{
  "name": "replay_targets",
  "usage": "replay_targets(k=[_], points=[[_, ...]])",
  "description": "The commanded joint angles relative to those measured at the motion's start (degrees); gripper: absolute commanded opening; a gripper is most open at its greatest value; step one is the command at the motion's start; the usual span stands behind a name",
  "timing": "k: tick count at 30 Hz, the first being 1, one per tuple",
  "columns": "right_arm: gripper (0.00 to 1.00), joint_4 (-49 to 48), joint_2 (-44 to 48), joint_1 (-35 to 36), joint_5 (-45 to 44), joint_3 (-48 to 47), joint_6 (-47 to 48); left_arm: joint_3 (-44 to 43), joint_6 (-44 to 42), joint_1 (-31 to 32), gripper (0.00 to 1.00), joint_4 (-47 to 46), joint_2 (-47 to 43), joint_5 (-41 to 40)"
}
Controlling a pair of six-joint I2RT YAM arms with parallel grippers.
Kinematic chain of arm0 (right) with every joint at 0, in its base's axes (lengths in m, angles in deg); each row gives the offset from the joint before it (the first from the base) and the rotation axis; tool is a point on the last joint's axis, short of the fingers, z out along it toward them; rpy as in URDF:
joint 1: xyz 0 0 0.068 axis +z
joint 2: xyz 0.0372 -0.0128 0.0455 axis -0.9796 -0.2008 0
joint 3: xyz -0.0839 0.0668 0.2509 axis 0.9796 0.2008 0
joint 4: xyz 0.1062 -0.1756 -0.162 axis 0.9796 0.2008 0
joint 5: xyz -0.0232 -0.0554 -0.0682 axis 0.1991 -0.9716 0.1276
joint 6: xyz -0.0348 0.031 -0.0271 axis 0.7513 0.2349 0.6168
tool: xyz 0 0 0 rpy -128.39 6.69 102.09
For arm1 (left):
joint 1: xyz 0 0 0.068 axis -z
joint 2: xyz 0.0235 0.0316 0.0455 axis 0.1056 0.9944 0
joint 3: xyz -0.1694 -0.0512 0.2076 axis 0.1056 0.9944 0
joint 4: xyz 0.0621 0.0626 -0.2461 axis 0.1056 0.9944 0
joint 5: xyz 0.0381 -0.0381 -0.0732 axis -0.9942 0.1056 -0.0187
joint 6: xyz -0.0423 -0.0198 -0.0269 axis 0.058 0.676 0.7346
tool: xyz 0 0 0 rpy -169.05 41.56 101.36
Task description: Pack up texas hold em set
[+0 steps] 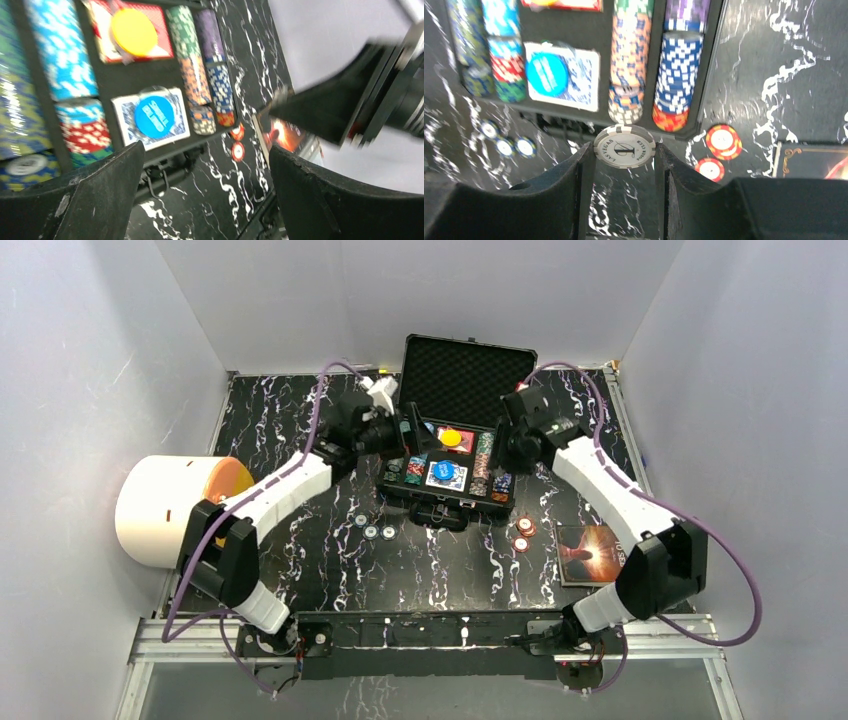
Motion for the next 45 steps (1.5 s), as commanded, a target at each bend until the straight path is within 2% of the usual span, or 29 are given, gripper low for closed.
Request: replay_targets(k=[1, 4, 6, 13, 20, 26, 35, 43, 45], points=[[0.39, -0.8, -4.0, -2.9, 2.5, -7.9, -4.3, 6.9, 6.7, 2.6, 0.93, -14.5, -0.7, 2.0], [0.40, -1.5, -6.3, -4.2, 4.3, -10.5, -8.5, 12.1, 13.5, 3.6, 0.90, -27.1, -0.4, -0.4], [0.40, -1.5, -7.8, -4.8, 5.8, -12.1, -11.9, 13.1, 16.0, 4.5, 0.89, -31.9, 1.2, -1.8], [0.41, -1.5, -9.7, -5.3, 9.4, -15.7, -20.4, 10.9, 13.3, 9.2, 0.87, -39.0, 6.7, -4.1], [0.41, -2.3, -9.2, -5.6, 13.2, -14.5, -24.1, 11.4, 15.8, 11.6, 0.82, -46.9, 10.2, -6.9], [0.42, -3.8, -8.9, -6.0, 16.4, -13.6, -25.3, 10.8, 15.6, 13.3, 0.79, -48.1, 11.7, -13.1], [0.42, -4.7, -9.2, -6.7, 20.1, -12.5, -25.6, 8.7, 16.5, 13.6, 0.54, -50.7, 14.5, -15.9], [0.42, -5.0, -10.0, -7.0, 22.3, -12.2, -25.2, 8.3, 16.9, 13.6, 0.51, -52.8, 15.1, -16.8], [0.42, -5.2, -10.0, -7.0, 22.5, -12.0, -25.2, 8.1, 17.0, 13.6, 0.44, -52.9, 15.4, -16.8]])
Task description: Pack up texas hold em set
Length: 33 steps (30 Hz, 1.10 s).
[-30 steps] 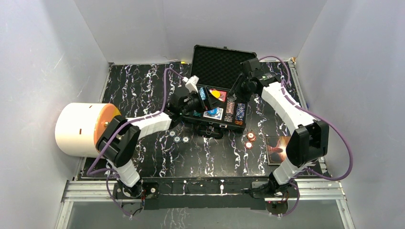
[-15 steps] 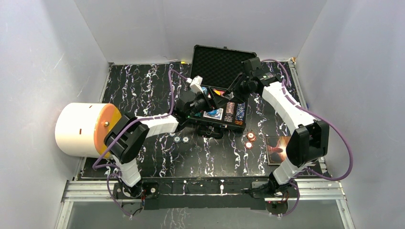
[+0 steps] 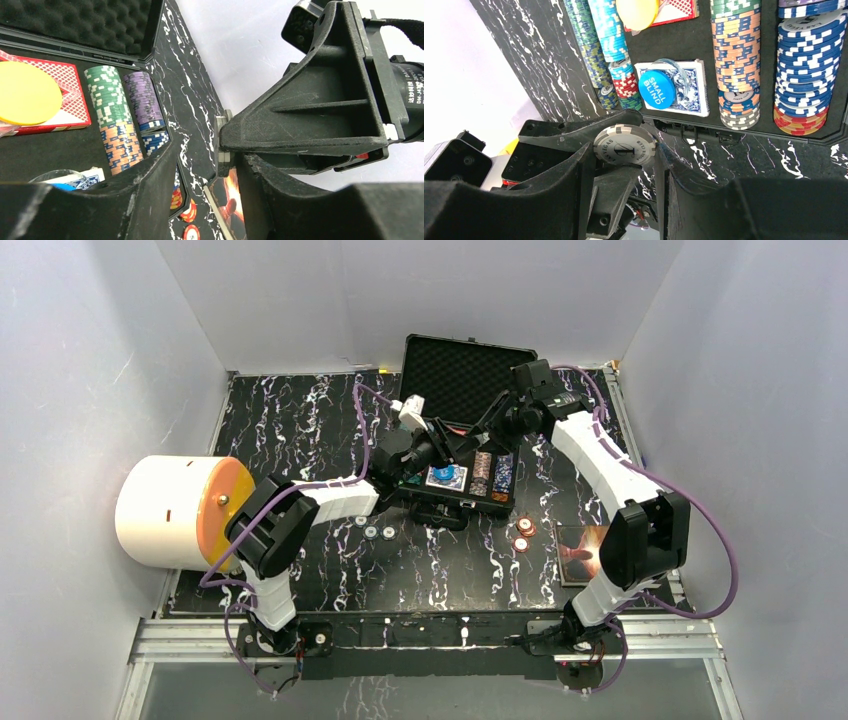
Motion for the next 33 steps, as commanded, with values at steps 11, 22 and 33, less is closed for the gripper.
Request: replay_targets(k=[11, 22, 33], points=[[0.84, -3.6, 1.2, -5.0, 3.1, 1.1, 6.4, 0.0, -10.3, 0.2, 0.00, -2.9, -0.6, 5.6], [0.87, -4.8, 7.6, -16.4, 1.7, 10.7, 12.5, -12.6, -52.8, 0.7, 0.00, 38.9, -2.7, 33.0], [0.86, -5.6, 9.4, -18.0, 0.5, 16.5, 14.0, -26.4, -74.9, 1.8, 0.00, 64.1, 3.1, 30.5]])
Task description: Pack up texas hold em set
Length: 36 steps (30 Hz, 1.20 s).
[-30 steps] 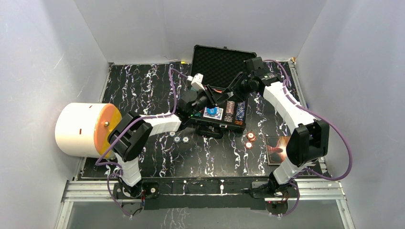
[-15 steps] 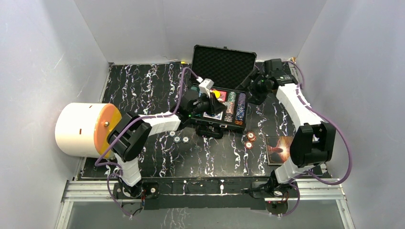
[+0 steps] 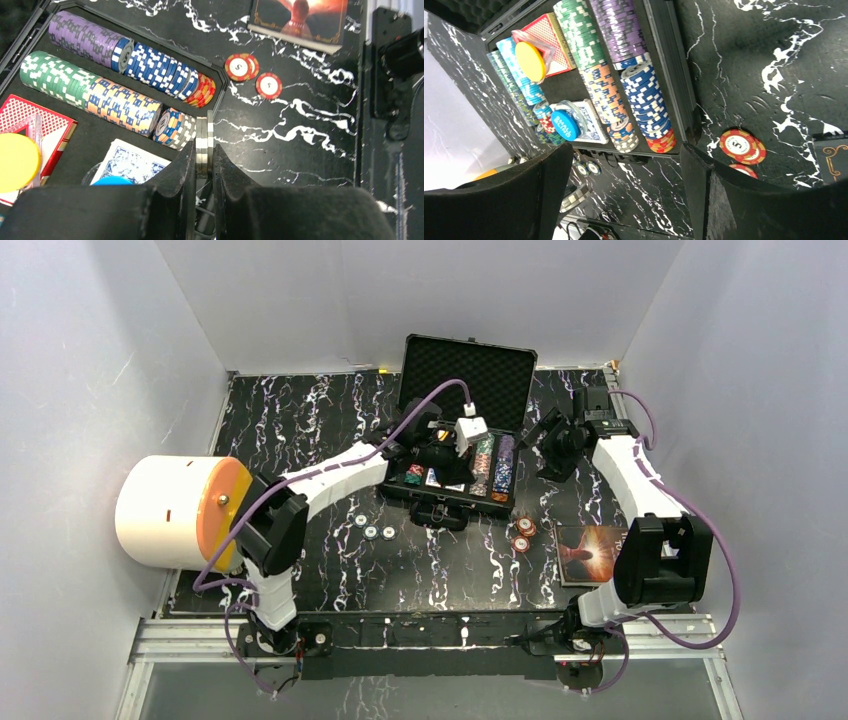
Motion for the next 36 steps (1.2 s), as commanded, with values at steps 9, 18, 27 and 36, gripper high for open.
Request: replay_targets(k=[9, 18, 27, 36], points=[[0.86, -1.1, -0.6, -3.6, 4.2, -1.2, 1.5, -9.2, -11.2, 4.5, 0.00, 15.6, 7.5, -4.3], [0.85, -1.0, -0.6, -6.4, 6.1, -0.3, 2.2, -12.5, -10.9, 4.8, 0.00, 15.4, 9.5, -13.1], [0.84, -1.4, -1.2, -6.7, 6.9, 0.4, 2.0, -13.8, -11.6, 4.8, 0.00, 15.0, 10.7, -16.6], [0.84, -1.7, -1.9, -6.8, 7.9, 0.6, 1.7, -13.5, -16.5, 6.1, 0.02, 13.3, 11.5, -19.3]])
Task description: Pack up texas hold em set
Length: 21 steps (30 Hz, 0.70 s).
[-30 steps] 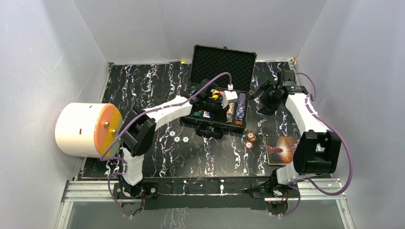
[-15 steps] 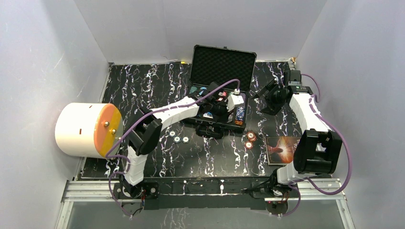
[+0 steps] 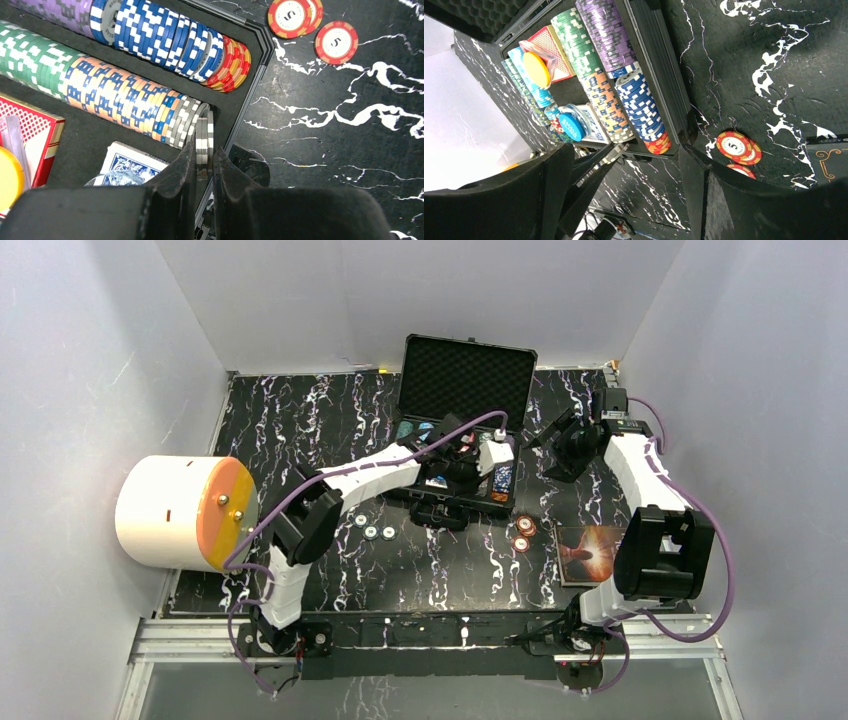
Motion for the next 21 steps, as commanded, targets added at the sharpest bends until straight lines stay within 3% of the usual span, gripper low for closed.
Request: replay_targets(k=[1, 5, 12, 17, 21], points=[[0.84, -1.7, -0.2, -0.3, 1.2, 0.2, 0.6, -1.5, -5.6, 1.3, 0.04, -1.3, 0.4, -5.0], [0.84, -1.6, -0.3, -0.4, 1.3, -0.1, 0.7, -0.6, -8.7, 2.1, 0.10, -2.4, 0.3, -8.6], [0.84, -1.3, -0.4, -0.5, 1.5, 0.0, 0.9, 1.0, -11.5, 2.3, 0.39, -3.5, -0.9, -10.1], [0.83, -1.1, -0.2, -0.5, 1.0, -0.2, 1.5, 1.8, -10.7, 2.3, 0.45, -3.7, -2.2, -9.2], [0.83, -0.9, 0.2, -0.5, 0.7, -0.1, 2.2, 1.8, -9.2, 2.3, 0.42, -4.1, -2.8, -8.3]])
